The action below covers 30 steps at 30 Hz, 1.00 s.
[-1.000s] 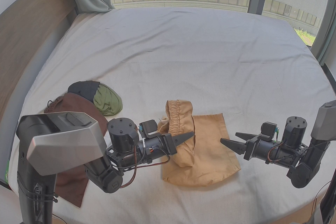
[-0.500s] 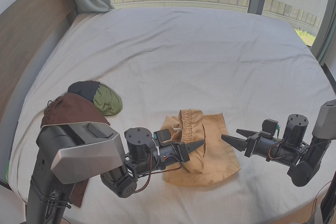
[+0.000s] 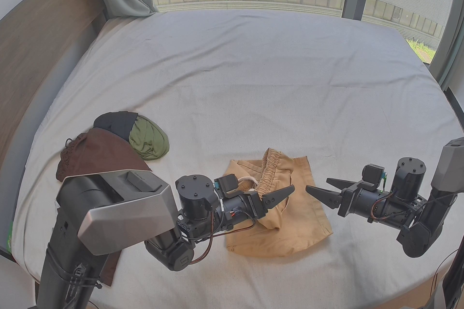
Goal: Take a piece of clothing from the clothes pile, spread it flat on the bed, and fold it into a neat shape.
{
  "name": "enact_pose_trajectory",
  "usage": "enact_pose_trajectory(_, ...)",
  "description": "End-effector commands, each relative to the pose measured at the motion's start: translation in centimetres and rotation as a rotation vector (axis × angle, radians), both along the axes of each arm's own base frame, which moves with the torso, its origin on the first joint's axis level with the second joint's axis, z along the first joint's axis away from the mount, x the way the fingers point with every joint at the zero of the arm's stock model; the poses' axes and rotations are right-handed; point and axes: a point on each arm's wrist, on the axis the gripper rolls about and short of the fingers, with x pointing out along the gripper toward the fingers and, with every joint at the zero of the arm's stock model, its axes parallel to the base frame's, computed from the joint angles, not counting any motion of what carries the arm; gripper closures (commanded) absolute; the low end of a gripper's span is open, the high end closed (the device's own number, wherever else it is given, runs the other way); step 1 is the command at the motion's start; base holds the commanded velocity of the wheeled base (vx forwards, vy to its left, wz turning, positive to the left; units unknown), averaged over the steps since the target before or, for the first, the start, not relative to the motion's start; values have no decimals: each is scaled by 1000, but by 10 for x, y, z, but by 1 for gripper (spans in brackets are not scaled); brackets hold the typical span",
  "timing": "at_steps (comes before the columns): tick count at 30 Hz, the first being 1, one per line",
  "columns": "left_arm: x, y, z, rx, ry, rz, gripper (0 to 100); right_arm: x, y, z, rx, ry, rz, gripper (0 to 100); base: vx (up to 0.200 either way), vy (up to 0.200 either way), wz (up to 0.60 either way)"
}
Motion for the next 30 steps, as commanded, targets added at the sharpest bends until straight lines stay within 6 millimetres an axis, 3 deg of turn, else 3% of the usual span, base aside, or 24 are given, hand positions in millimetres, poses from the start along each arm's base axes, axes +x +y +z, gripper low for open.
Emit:
enact_pose_trajectory(1,0,0,17,-25,-34,1,0,0,0,-2,-3,5,1,0,0,0,0)
enact_pose_trajectory(7,-13,-8,34,-28,-63,-28,0,0,1,-2,-4,4,5,0,0,0,0)
enact_pose_trajectory(15,-33,-35,20,14,-18,-107,0,0,0,-2,-3,6,1,0,0,0,0)
enact_pose_trajectory(30,-22,-21,35,-3,-100,-34,0,0,1,-5,-8,17,6,0,0,0,0)
